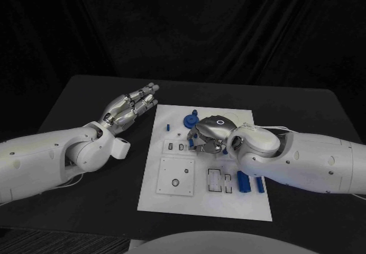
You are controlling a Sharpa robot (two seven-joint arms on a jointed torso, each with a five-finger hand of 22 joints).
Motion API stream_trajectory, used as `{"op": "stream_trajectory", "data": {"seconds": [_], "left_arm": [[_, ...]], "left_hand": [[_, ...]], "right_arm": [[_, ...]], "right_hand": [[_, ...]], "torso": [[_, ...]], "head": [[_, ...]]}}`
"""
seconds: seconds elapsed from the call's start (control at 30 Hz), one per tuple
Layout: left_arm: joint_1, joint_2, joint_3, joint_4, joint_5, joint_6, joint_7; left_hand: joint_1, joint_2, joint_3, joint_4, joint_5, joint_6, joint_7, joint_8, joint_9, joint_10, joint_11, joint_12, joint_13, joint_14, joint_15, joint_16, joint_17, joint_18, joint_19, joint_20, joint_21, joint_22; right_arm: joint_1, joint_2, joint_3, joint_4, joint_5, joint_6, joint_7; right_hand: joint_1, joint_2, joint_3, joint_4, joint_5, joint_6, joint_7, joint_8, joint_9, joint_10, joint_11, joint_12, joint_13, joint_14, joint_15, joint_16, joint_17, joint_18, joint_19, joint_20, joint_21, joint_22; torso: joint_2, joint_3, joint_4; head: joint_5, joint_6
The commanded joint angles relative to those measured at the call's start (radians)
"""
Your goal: Assemble the parts on the task board
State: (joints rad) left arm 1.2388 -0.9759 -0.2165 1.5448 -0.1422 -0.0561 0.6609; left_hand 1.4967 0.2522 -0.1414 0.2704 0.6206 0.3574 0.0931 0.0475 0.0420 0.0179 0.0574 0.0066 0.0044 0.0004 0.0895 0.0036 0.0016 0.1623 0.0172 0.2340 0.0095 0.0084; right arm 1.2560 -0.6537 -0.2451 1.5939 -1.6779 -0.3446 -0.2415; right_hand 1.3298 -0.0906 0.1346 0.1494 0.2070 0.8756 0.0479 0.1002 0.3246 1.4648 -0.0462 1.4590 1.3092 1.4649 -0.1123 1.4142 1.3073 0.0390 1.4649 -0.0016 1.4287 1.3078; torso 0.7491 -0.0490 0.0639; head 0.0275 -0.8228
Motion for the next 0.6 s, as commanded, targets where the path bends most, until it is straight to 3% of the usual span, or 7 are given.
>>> {"op": "stream_trajectory", "data": {"seconds": [0.03, 0.2, 0.27, 0.3, 0.33, 0.43, 0.6], "left_arm": [[-0.001, 0.002, 0.001, 0.001, -0.002, 0.011, 0.011], [-0.001, 0.000, 0.001, 0.002, -0.002, 0.009, 0.011], [-0.001, -0.001, 0.001, 0.002, -0.002, 0.007, 0.011], [-0.001, -0.002, 0.001, 0.002, -0.002, 0.006, 0.011], [-0.001, -0.003, 0.001, 0.003, -0.002, 0.006, 0.011], [-0.001, -0.005, 0.001, 0.005, -0.002, 0.006, 0.012], [-0.001, -0.013, 0.001, 0.012, -0.002, -0.008, 0.016]], "left_hand": [[0.007, -0.005, 0.006, -0.002, 0.005, 0.006, 0.002, 0.006, 0.001, 0.001, 0.009, -0.001, 0.001, 0.000, 0.006, -0.004, -0.002, 0.019, -0.002, 0.004, 0.004, 0.001], [0.007, -0.007, 0.006, -0.003, 0.005, 0.006, 0.002, 0.006, 0.001, 0.001, 0.009, -0.001, 0.001, 0.000, 0.006, -0.004, -0.002, 0.019, -0.002, 0.004, 0.004, 0.001], [0.007, -0.007, 0.006, -0.003, 0.005, 0.006, 0.002, 0.006, 0.001, 0.001, 0.009, -0.001, 0.001, 0.000, 0.006, -0.004, -0.002, 0.019, -0.002, 0.004, 0.004, 0.001], [0.007, -0.007, 0.006, -0.003, 0.005, 0.006, 0.002, 0.006, 0.001, 0.001, 0.009, -0.001, 0.001, 0.000, 0.006, -0.004, -0.002, 0.019, -0.002, 0.004, 0.004, 0.001], [0.007, -0.007, 0.006, -0.003, 0.005, 0.006, 0.002, 0.006, 0.001, 0.001, 0.009, -0.001, 0.001, 0.000, 0.006, -0.004, -0.002, 0.019, -0.002, 0.004, 0.004, 0.001], [0.006, -0.011, 0.006, -0.004, 0.005, 0.008, 0.002, 0.006, 0.001, 0.001, 0.008, -0.001, 0.001, 0.000, 0.006, -0.004, -0.002, 0.018, -0.001, 0.006, 0.005, 0.001], [0.003, -0.044, -0.002, -0.015, 0.004, 0.006, 0.002, 0.007, 0.001, 0.000, 0.007, -0.001, 0.001, 0.000, 0.011, -0.004, -0.002, 0.017, 0.009, 0.047, 0.013, 0.005]], "right_arm": [[-0.004, -0.005, -0.002, 0.001, -0.008, 0.009, -0.006], [-0.003, -0.021, -0.002, 0.015, -0.008, -0.027, 0.007], [-0.002, -0.030, -0.002, 0.023, -0.008, -0.040, 0.011], [0.000, -0.036, -0.001, 0.030, -0.008, -0.048, 0.011], [0.001, -0.041, -0.001, 0.038, -0.008, -0.055, 0.011], [0.015, -0.068, 0.000, 0.077, -0.008, -0.091, 0.010], [0.060, -0.117, 0.001, 0.150, 0.001, -0.135, 0.010]], "right_hand": [[-0.001, -0.004, -0.009, -0.001, -0.020, -0.041, -0.005, -0.026, -0.015, 0.042, -0.004, -0.020, 0.121, 0.063, 0.004, 0.003, 0.000, -0.004, 0.045, 0.008, -0.005, 0.217], [-0.003, -0.024, -0.023, 0.022, -0.077, -0.202, -0.025, -0.040, -0.088, 0.028, -0.020, -0.051, 0.087, 0.062, -0.008, 0.003, -0.006, -0.003, 0.044, -0.002, -0.007, 0.216], [-0.013, -0.071, -0.037, 0.086, -0.134, -0.323, -0.042, -0.046, -0.139, 0.027, -0.031, -0.056, 0.081, 0.062, -0.016, 0.004, -0.005, -0.004, 0.044, -0.009, -0.006, 0.217], [0.005, -0.093, -0.046, 0.137, -0.149, -0.329, -0.044, -0.043, -0.150, 0.027, -0.035, -0.056, 0.080, 0.062, -0.021, 0.004, -0.007, -0.004, 0.044, -0.014, -0.006, 0.217], [0.006, -0.104, -0.055, 0.145, -0.152, -0.331, -0.043, -0.042, -0.153, 0.027, -0.034, -0.057, 0.079, 0.062, -0.020, 0.004, -0.007, -0.004, 0.044, -0.015, -0.006, 0.217], [-0.004, -0.114, -0.069, 0.147, -0.154, -0.334, -0.041, -0.042, -0.159, 0.021, -0.033, -0.067, 0.068, 0.059, -0.020, -0.002, -0.017, -0.002, 0.040, -0.015, -0.015, 0.214], [-0.043, -0.124, -0.092, 0.148, -0.156, -0.324, -0.036, -0.039, -0.165, 0.018, -0.030, -0.071, 0.064, 0.059, -0.018, -0.002, -0.018, -0.002, 0.039, -0.014, -0.018, 0.213]], "torso": [[0.000, 0.0002, 0.0002], [0.000, 0.0003, 0.0001], [-0.001, 0.0002, 0.0001], [-0.001, 0.0002, 0.0002], [-0.001, 0.0003, 0.0006], [0.000, 0.0010, 0.0026], [0.001, 0.0012, 0.0016]], "head": [[0.000, 0.000], [0.002, 0.006], [0.002, 0.006], [0.002, 0.006], [0.003, 0.006], [0.004, 0.010], [0.009, 0.016]]}}
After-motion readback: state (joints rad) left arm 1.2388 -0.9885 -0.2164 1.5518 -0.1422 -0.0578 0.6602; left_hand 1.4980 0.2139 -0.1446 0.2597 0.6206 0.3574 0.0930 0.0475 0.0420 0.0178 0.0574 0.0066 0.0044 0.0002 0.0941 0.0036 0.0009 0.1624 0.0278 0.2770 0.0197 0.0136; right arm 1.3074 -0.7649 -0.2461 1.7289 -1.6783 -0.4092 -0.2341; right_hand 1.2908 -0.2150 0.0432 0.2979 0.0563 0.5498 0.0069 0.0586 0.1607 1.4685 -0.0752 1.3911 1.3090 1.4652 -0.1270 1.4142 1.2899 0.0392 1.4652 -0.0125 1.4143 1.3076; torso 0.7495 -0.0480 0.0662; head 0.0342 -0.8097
